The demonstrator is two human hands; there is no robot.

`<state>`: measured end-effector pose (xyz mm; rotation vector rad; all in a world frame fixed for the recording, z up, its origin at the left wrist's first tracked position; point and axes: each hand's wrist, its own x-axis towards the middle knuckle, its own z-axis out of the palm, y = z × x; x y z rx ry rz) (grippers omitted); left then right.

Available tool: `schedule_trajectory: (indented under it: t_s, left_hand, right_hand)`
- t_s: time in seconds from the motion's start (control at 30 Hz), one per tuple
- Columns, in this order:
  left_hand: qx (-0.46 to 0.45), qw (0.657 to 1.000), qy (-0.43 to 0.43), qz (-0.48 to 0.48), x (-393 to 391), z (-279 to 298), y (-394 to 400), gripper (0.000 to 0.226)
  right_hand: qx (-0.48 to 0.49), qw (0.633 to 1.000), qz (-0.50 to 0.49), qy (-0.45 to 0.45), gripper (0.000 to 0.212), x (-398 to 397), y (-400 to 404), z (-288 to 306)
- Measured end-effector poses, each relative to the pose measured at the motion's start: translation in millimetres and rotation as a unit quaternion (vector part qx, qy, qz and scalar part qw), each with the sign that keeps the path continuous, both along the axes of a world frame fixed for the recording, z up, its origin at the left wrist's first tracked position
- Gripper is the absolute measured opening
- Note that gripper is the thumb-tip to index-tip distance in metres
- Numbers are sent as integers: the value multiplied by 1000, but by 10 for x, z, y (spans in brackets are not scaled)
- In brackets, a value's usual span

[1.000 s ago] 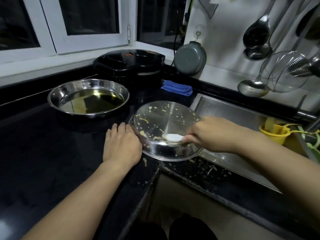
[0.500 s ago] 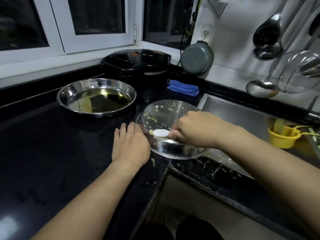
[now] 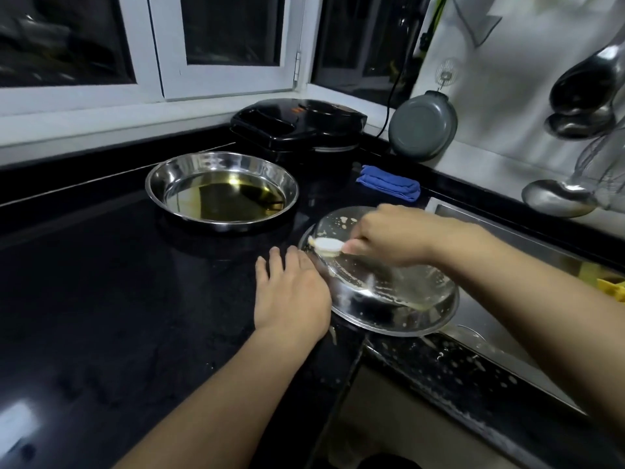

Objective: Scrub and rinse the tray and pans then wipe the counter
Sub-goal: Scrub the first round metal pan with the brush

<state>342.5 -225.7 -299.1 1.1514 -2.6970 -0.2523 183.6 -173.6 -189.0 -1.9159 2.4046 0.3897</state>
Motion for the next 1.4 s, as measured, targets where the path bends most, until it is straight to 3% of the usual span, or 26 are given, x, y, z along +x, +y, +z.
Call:
schedule_trajectory:
  t_s: [0.13,0.3,0.43,0.63,0.8,0.97,1.03,1.13,1.2,1.27,1.4]
  left_hand:
    - [-6,1000,4,-1,-7,-12,-12,67]
    - [0,1000,1,1,-9,-9,-2,67]
    - [5,1000,3,3,-13,11,-10,68]
    - [2,1000,19,7,-7,11,-4,70]
    - [5,1000,22,5,-12,1,-2,73]
    - [-1,1000,22,7,-26,-16,-21,78]
    - [-8,1000,22,8,-35,-20,-23,79]
    - [-1,1000,20,6,-42,-23,-15,79]
    - [-3,1000,22,9,-38,-38,-14,79]
    - [-3,1000,20,7,-46,-36,-16,80]
    - [-6,1000,23,6,-48,-24,-24,75]
  right_hand:
    - [40,999,-8,-12,49,77,183,54]
    - [9,999,-44,-22,34,-78,-424,-20]
    - [-8,995,-99,9,48,-378,-619,-16]
    - [11,999,-52,-4,43,-351,-580,-42]
    - [11,988,-144,47,51,-719,-655,-11]
    - [10,999,-14,-38,37,-394,-487,-41]
    - [20,999,-15,-42,36,-405,-410,-62]
    - [10,994,-100,38,55,-698,-376,-15]
    - [20,992,-117,49,54,-756,-342,-9]
    - [6,997,-70,12,43,-608,-269,-22]
    - [-4,1000,9,-22,48,-357,-181,-78]
